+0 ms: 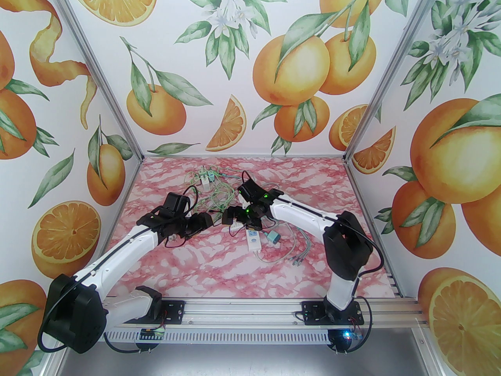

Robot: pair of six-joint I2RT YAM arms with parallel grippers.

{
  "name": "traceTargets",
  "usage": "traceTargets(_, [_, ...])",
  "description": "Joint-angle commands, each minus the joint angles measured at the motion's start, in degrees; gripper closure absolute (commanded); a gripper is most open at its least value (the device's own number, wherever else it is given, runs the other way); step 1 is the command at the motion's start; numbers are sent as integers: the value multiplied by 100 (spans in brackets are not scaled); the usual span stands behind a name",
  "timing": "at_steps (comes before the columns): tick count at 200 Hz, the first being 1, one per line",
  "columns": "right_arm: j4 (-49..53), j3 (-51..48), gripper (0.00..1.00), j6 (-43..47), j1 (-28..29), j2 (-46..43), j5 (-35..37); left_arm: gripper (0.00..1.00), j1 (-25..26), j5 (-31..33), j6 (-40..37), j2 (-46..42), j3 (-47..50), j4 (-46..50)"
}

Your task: Pull the plug off the socket

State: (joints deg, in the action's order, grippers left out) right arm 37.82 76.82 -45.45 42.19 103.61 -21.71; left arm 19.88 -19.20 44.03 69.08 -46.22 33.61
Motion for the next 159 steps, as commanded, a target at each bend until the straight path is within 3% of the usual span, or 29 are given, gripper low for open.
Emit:
traceTargets(1, [-269,-130,0,-268,277,-112,-218,36,-81,-73,-167,-159,64,-88])
traceTargets(37, [-815,-141,0,-491,546,107,-553,36,-159,-122,-291,-132,-19,20])
traceTargets(72, [-344,576,0,-109,793,334,-464,35,-254,-114,-425,-226,-108,168])
traceTargets(119, [899,1401,0,595,568,-63,647,35,-292,-147,-688,-222,-284,98])
traceTargets(159, [1336,1262,0,881,32,-641,1464,36,-248,-223,-1079,144,-612,-113])
